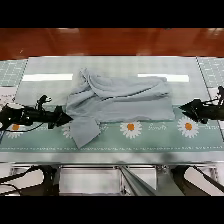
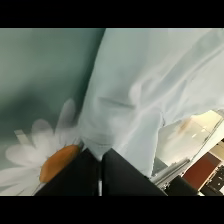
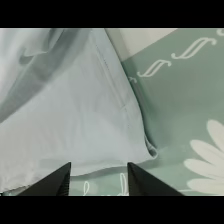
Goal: Fold the shirts.
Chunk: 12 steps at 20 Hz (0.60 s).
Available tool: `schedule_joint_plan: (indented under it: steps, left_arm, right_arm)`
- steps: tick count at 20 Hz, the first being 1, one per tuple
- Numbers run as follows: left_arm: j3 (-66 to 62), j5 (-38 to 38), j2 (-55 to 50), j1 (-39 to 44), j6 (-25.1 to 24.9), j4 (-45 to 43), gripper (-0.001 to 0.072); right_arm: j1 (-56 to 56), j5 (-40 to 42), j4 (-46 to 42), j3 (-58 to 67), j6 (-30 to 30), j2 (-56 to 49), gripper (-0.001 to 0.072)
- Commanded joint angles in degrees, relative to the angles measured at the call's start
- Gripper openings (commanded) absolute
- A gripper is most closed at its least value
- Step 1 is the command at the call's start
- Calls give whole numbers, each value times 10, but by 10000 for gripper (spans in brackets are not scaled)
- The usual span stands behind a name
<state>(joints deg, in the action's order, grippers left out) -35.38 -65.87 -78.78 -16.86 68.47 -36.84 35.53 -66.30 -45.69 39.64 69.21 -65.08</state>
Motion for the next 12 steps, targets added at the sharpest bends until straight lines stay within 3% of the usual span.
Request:
schedule_joint_plan:
  steps: [1,4,7,12]
  left_arm:
    - [-21,3,-5,8,-10,9,19]
    - [-40,-6,-4,8,-10,9,19]
    - [-42,-1,-5,8,-10,8,19]
    - [-42,-1,-5,8,-10,8,19]
  right_arm:
    - [18,-3,-17,0,-3,0,407]
    - [49,-17,-94,-12,32,0,407]
    - [49,-37,-105,-36,29,-15,407]
    - [41,-38,-7,-35,-15,-105,407]
